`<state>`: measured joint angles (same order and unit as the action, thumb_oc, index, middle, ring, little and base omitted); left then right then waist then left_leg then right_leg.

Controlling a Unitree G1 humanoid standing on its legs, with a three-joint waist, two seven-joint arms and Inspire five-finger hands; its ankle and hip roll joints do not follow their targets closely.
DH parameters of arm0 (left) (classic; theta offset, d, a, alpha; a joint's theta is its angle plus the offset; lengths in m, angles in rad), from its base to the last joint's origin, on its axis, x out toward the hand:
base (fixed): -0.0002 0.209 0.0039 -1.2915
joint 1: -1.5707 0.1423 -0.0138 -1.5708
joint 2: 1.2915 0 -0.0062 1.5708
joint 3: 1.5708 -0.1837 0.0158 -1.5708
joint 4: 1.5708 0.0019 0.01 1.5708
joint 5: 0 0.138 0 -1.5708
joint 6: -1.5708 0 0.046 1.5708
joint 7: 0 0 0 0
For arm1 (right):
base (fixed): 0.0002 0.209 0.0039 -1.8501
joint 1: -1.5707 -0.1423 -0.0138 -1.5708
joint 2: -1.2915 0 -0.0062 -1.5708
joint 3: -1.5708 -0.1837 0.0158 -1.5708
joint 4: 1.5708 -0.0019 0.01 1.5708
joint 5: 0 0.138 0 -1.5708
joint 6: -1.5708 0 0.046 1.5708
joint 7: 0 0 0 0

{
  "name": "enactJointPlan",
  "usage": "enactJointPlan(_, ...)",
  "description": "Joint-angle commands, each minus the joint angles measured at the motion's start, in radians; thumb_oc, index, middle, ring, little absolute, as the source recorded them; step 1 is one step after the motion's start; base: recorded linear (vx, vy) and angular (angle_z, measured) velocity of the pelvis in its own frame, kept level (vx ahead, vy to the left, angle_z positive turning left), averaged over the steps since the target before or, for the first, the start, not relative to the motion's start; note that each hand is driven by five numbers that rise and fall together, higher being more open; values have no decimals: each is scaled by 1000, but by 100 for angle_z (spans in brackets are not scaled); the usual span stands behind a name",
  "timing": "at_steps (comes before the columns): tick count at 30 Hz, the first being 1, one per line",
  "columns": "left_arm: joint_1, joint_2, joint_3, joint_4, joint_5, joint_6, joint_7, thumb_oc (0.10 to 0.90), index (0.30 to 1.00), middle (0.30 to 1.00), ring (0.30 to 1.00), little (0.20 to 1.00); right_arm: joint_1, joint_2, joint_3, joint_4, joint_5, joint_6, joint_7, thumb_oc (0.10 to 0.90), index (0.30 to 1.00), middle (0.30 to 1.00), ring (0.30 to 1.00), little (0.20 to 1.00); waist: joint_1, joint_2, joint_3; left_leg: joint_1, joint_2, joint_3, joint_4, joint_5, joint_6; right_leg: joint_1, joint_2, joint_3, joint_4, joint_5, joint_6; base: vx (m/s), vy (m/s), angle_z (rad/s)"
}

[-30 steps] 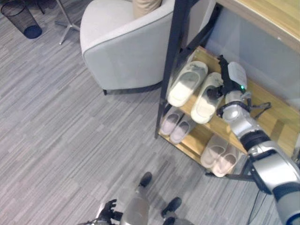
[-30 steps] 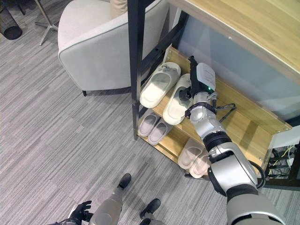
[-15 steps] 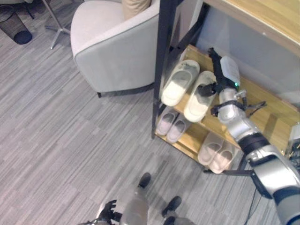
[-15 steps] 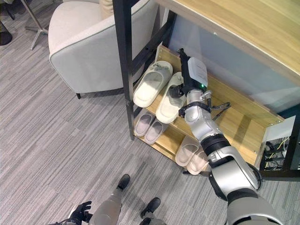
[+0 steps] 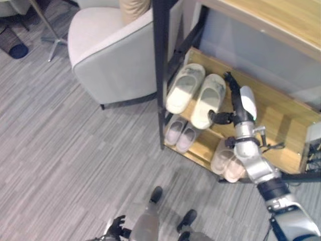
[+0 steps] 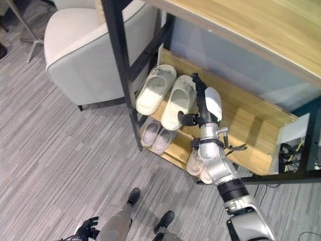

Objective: Arrange the slippers neatly on the shoe rack.

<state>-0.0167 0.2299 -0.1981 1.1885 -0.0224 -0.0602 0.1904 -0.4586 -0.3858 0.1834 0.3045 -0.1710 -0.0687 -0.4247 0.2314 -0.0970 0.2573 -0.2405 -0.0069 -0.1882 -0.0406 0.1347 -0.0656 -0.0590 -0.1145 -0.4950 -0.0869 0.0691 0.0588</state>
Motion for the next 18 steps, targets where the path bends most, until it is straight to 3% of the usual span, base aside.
enactJointPlan(1, 10, -42, -23, 55, 37, -4, -2, 800, 900, 900, 900, 900, 25, 21, -61, -129, 202, -144, -12, 800, 900, 900, 900, 900, -26, 11, -96, 48, 45, 64, -47, -65, -37, -20, -73, 42, 27, -9, 99, 3, 32, -11)
enactJointPlan(14, 18, -45, -22, 49, 42, -2, 6, 800, 900, 900, 900, 900, 176, 152, -27, -179, 518, -208, 118, 800, 900, 900, 900, 900, -47, 12, -99, 66, 38, 82, -47, -76, -33, -14, -78, 56, 25, -4, 100, 4, 12, -3)
enactJointPlan(18, 14, -48, -26, 47, 37, 0, 11, 800, 900, 900, 900, 900, 178, 173, 3, -169, 553, -209, 131, 800, 900, 900, 900, 900, -48, 13, -96, 67, 38, 83, -47, -77, -33, -14, -80, 55, 29, -5, 100, 0, 0, 0)
